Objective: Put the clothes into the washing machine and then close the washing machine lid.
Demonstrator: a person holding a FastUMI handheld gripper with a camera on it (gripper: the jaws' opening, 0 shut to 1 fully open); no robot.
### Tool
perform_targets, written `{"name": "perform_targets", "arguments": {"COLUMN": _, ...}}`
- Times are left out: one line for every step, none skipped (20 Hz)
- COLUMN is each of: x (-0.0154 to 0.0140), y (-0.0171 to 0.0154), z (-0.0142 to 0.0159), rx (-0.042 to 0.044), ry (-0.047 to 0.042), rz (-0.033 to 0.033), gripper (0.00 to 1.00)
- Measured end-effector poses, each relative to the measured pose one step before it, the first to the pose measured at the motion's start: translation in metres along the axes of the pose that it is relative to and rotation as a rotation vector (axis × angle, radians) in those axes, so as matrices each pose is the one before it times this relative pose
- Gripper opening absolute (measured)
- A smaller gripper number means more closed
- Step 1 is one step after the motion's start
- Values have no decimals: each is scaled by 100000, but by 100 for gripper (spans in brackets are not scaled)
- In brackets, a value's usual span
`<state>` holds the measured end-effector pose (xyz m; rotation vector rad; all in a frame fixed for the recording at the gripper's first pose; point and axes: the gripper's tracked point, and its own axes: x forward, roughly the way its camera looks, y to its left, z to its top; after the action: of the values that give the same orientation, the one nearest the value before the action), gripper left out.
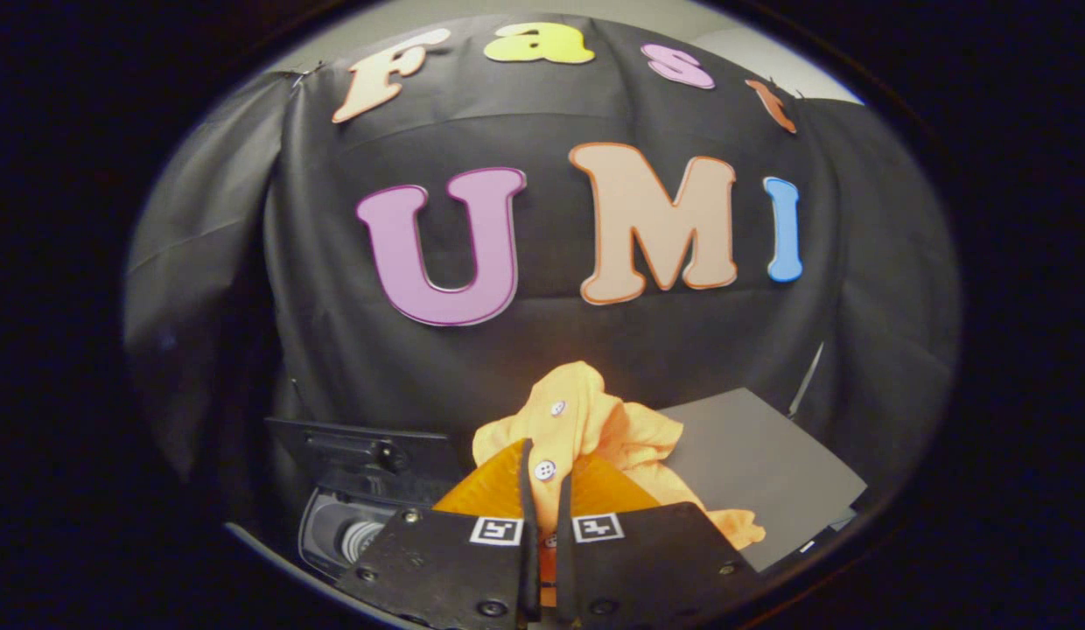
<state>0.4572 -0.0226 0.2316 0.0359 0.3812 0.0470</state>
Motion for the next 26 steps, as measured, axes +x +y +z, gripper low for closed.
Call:
{"name": "perform_targets", "arguments": {"x": 31, "y": 1874, "z": -78, "rx": -13, "ry": 463, "rz": 3100, "gripper": 7}}
{"name": "perform_targets", "arguments": {"x": 40, "y": 1801, "z": 46, "rx": -449, "ry": -294, "rz": 2154, "gripper": 7}}
{"name": "perform_targets", "arguments": {"x": 13, "y": 1535, "z": -113, "rx": -1136, "ry": 798, "rz": 1781, "gripper": 7}}
{"name": "perform_targets", "arguments": {"x": 75, "y": 1667, "z": 85, "rx": -175, "ry": -869, "rz": 1760, "gripper": 7}}
{"name": "perform_targets", "arguments": {"x": 155, "y": 1757, "z": -187, "rx": 109, "ry": 197, "rz": 2182, "gripper": 7}}
{"name": "perform_targets", "arguments": {"x": 215, "y": 1895, "z": -54, "rx": 454, "ry": -98, "rz": 2806, "gripper": 7}}
{"name": "perform_targets", "arguments": {"x": 136, "y": 1847, "z": -604, "rx": -127, "ry": 405, "rz": 2529, "gripper": 7}}
{"name": "perform_targets", "arguments": {"x": 398, "y": 1543, "z": -123, "rx": -658, "ry": 1371, "rz": 2772, "gripper": 7}}
{"name": "perform_targets", "arguments": {"x": 499, "y": 1700, "z": -324, "rx": -536, "ry": -35, "rz": 2160, "gripper": 7}}
{"name": "perform_targets", "arguments": {"x": 534, "y": 1529, "z": -594, "rx": -983, "ry": 1831, "rz": 2192, "gripper": 7}}
{"name": "perform_targets", "arguments": {"x": 525, "y": 1131, "z": -410, "rx": -496, "ry": 204, "rz": 1720, "gripper": 7}}
{"name": "perform_targets", "arguments": {"x": 562, "y": 1084, "z": -616, "rx": -427, "ry": 1267, "rz": 1153, "gripper": 7}}
{"name": "perform_targets", "arguments": {"x": 569, "y": 1055, "z": -419, "rx": 128, "ry": 573, "rz": 1487, "gripper": 7}}
{"name": "perform_targets", "arguments": {"x": 585, "y": 934, "z": -402, "rx": 511, "ry": 371, "rz": 1258, "gripper": 7}}
{"name": "perform_targets", "arguments": {"x": 366, "y": 802, "z": -528, "rx": 98, "ry": 1469, "rz": 1119, "gripper": 7}}
{"name": "perform_targets", "arguments": {"x": 555, "y": 585, "z": -346, "rx": 471, "ry": 181, "rz": 659, "gripper": 7}}
{"name": "perform_targets", "arguments": {"x": 598, "y": 419, "z": -495, "rx": -78, "ry": 954, "rz": 741, "gripper": 7}}
{"name": "perform_targets", "arguments": {"x": 564, "y": 305, "z": -516, "rx": -514, "ry": -83, "rz": 399, "gripper": 7}}
{"name": "perform_targets", "arguments": {"x": 424, "y": 25, "z": -424, "rx": -434, "ry": 114, "rz": -357, "gripper": 7}}
{"name": "perform_targets", "arguments": {"x": 338, "y": 225, "z": -435, "rx": 10, "ry": 295, "rz": 466, "gripper": 7}}
{"name": "perform_targets", "arguments": {"x": 451, "y": 11, "z": -747, "rx": 514, "ry": 238, "rz": -435, "gripper": 7}}
{"name": "perform_targets", "arguments": {"x": 545, "y": -159, "z": -785, "rx": 887, "ry": 1611, "rz": -899, "gripper": 7}}
{"name": "perform_targets", "arguments": {"x": 693, "y": -87, "z": -888, "rx": 995, "ry": 878, "rz": -485, "gripper": 8}}
{"name": "perform_targets", "arguments": {"x": 442, "y": -184, "z": -824, "rx": 172, "ry": 1223, "rz": -921, "gripper": 9}}
{"name": "perform_targets", "arguments": {"x": 414, "y": -62, "z": -353, "rx": -293, "ry": 365, "rz": -1803, "gripper": 11}}
{"name": "perform_targets", "arguments": {"x": 457, "y": -392, "z": -477, "rx": -665, "ry": 1357, "rz": -2236, "gripper": 13}}
